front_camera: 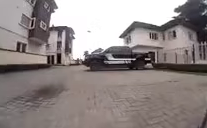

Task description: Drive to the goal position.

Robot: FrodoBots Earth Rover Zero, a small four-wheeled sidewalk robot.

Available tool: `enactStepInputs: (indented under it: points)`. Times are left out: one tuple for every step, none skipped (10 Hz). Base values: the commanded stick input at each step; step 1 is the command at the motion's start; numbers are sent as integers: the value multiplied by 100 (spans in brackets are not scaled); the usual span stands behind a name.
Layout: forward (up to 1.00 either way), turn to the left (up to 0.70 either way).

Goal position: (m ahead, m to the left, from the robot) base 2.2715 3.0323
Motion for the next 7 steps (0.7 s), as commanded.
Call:
enactStepInputs:
  points:
    - [70, 0]
    - [70, 0]
    - [70, 10]
    - [70, 26]
    - [70, 35]
    - [70, 35]
    - [70, 35]
